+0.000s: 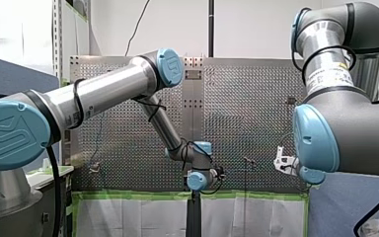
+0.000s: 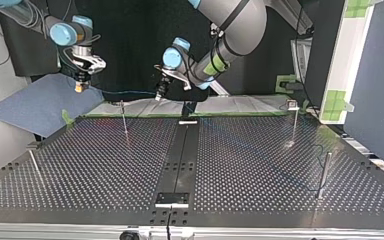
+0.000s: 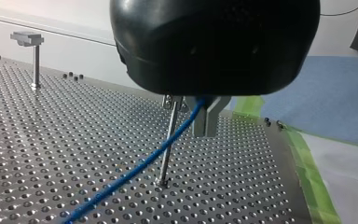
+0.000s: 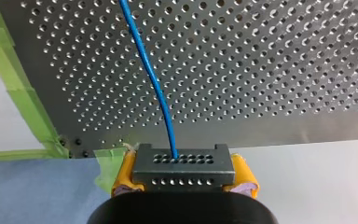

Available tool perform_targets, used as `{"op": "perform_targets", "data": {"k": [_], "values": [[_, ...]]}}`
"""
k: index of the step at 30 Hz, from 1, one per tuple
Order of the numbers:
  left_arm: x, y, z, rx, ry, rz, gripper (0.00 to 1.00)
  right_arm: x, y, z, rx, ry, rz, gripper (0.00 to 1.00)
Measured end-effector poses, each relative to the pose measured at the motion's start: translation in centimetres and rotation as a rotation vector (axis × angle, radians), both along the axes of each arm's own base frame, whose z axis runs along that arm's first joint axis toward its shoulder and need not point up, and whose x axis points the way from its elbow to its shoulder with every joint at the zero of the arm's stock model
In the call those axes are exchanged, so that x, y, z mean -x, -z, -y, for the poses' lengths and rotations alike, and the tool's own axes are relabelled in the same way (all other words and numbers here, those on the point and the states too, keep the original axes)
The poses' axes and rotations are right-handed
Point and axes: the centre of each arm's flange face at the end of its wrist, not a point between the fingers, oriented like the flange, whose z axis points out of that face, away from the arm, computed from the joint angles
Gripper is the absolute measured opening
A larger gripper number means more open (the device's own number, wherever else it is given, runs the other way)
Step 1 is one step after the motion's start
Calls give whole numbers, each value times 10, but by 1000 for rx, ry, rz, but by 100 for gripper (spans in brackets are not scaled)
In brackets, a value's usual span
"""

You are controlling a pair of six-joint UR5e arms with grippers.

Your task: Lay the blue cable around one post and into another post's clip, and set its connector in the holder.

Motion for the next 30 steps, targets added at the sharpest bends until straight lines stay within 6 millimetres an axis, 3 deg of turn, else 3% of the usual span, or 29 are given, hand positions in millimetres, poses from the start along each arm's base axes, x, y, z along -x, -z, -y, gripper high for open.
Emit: {"op": "perform_targets", "data": {"k": [14,24,30], "values": [[-4,-4,2,2,-2,3,0,9,25,28,-33,-30,25,0],[-18,-18,13,23,4,18,0,19,45,49,-74,-37,37,0],[-27,-27,17,33,1,27,0,23,38,70,-54,-47,53,0]]}}
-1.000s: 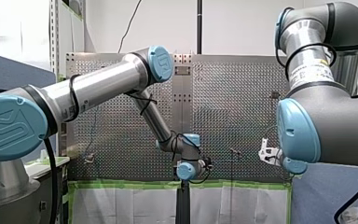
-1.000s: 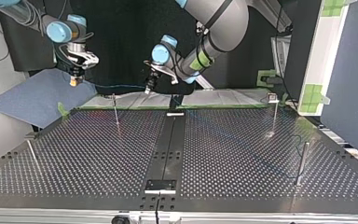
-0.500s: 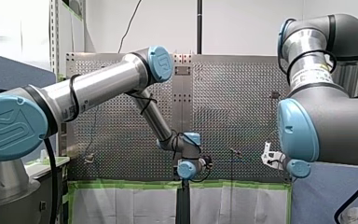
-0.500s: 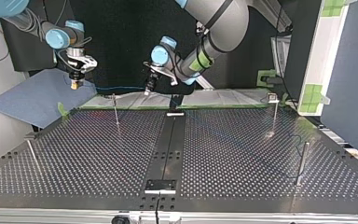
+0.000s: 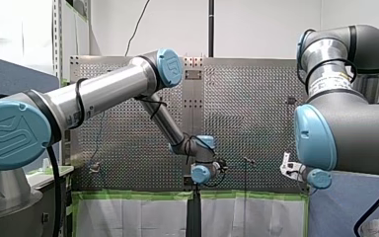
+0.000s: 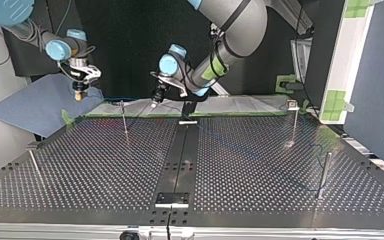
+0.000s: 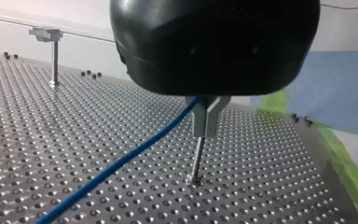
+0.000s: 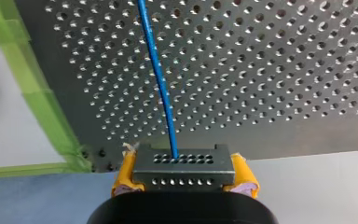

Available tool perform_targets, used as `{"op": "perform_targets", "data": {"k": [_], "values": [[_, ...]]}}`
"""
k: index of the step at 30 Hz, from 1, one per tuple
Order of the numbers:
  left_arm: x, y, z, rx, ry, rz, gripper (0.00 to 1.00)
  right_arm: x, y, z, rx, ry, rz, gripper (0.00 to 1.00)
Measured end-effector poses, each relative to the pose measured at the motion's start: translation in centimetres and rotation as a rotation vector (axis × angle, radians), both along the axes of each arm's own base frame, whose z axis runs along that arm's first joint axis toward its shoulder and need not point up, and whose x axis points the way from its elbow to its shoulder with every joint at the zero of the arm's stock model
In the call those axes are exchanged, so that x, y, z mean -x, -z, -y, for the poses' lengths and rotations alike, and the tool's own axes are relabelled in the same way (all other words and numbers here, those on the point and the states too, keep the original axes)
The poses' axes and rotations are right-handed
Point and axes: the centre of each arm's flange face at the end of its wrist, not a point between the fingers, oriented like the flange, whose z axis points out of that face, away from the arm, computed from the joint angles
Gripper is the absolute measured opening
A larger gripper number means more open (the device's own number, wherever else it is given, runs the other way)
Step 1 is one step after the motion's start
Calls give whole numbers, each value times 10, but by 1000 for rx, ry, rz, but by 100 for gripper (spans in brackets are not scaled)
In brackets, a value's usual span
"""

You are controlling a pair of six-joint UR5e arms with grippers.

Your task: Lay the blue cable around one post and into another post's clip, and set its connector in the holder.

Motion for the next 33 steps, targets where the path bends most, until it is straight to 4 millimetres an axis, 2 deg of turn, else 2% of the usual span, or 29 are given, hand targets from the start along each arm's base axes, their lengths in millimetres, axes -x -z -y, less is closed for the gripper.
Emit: {"op": "perform_targets", "data": {"k": [6,11,24,33], "values": [[-5,-3,0,6,-4,3,0,4,-14,25,44,-13,22,0],[-10,-4,-4,9,-9,2,0,5,-20,35,58,-23,34,0],[-13,-2,-8,4,-10,-6,0,4,-20,37,53,-29,31,0],[6,13,-12,-28,3,-22,0,2,-18,34,39,-33,22,0]]}}
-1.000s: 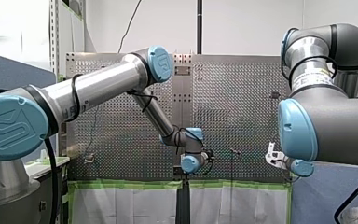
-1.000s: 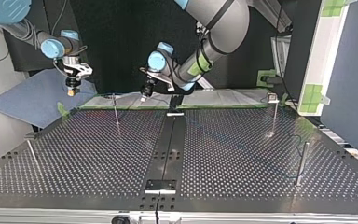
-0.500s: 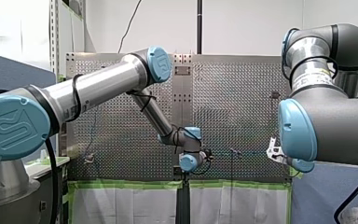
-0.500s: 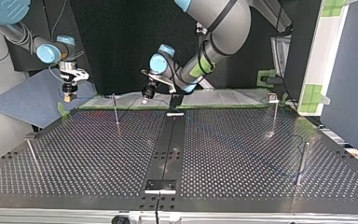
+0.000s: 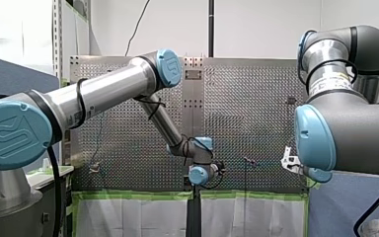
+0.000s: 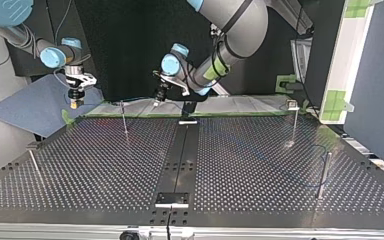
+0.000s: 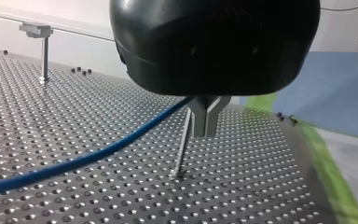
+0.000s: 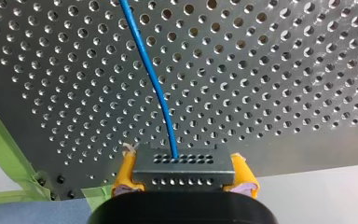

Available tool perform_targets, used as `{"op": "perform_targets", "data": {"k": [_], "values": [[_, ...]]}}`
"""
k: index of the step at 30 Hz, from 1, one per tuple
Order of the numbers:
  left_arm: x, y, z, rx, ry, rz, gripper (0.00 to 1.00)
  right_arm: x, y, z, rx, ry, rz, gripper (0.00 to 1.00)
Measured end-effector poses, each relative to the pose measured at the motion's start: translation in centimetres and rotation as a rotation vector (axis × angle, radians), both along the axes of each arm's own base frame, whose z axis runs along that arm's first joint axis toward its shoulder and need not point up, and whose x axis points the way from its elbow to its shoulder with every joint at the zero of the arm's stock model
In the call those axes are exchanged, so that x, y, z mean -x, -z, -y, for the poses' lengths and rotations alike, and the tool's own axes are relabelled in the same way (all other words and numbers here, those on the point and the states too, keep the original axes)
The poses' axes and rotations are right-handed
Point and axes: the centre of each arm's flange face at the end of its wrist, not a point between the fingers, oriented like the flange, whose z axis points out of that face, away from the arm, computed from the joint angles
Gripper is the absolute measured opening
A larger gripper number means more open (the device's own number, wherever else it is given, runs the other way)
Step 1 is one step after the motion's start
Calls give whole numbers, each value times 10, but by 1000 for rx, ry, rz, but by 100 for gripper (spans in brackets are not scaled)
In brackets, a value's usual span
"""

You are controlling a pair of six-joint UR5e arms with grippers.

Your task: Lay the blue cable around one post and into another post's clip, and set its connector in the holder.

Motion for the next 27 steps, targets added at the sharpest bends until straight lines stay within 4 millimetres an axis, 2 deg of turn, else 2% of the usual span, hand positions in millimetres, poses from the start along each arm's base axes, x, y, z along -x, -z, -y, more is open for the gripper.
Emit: {"op": "perform_targets", "data": {"k": [5,9,18,27], "values": [[10,16,-6,-18,0,-16,0,-2,1,-1,-7,-2,-8,0],[10,24,-10,-23,-4,-25,0,-3,5,-3,-13,-5,-9,0],[0,24,-16,-17,-16,-27,0,-6,31,-2,-42,-9,-11,0],[-18,14,-18,2,-30,-14,0,-6,28,8,-30,-8,-10,0]]}}
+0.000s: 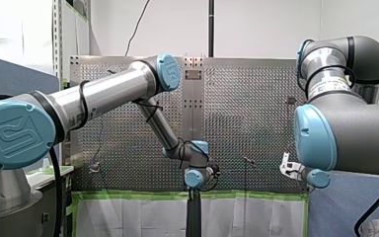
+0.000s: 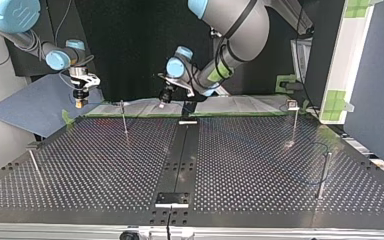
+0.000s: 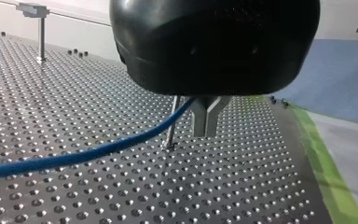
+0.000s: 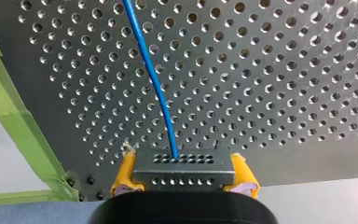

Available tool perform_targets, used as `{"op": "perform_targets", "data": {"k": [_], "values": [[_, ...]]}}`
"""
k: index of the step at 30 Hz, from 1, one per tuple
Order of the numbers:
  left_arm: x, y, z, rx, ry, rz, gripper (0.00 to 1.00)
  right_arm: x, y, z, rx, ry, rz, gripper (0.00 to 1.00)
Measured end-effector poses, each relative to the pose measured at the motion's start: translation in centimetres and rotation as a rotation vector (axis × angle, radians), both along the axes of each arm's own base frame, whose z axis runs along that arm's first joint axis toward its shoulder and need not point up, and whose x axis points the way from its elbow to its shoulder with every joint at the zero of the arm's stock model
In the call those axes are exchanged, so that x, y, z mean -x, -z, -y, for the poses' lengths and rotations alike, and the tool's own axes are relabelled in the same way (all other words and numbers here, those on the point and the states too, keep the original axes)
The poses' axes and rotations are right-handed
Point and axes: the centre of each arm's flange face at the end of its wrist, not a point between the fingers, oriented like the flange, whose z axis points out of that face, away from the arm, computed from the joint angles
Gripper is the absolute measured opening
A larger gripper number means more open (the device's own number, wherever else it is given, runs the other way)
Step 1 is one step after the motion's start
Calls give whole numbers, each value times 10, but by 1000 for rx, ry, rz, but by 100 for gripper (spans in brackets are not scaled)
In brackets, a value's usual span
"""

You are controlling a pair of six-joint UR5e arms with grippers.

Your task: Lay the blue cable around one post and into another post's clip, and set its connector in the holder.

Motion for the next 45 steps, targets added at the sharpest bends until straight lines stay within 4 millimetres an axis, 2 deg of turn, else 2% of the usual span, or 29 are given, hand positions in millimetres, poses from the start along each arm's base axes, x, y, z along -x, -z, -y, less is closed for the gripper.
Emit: {"op": "perform_targets", "data": {"k": [24,36,37,38,39,40,42,43,44,45], "values": [[-40,-28,0,16,-29,22,0,-8,-16,24,40,-16,15,0],[-40,-29,2,-21,-19,29,0,-13,-17,25,46,-25,12,0],[-39,-29,3,-28,-14,32,3,-14,-17,25,46,-26,12,0],[-38,-29,4,-34,-8,35,24,-15,-17,25,46,-27,12,0],[-36,-29,6,-43,-1,40,24,-15,-17,25,46,-28,11,0],[-35,-29,7,-50,3,43,32,-16,-17,25,46,-29,11,0],[-32,-30,10,-66,11,49,32,-17,-16,25,45,-31,10,0],[-31,-30,11,-73,15,52,75,-18,-16,24,45,-31,10,0],[-30,-30,12,-78,19,53,92,-18,-16,24,45,-32,10,0],[-27,-29,15,-83,27,53,92,-18,-16,24,45,-33,10,0]]}}
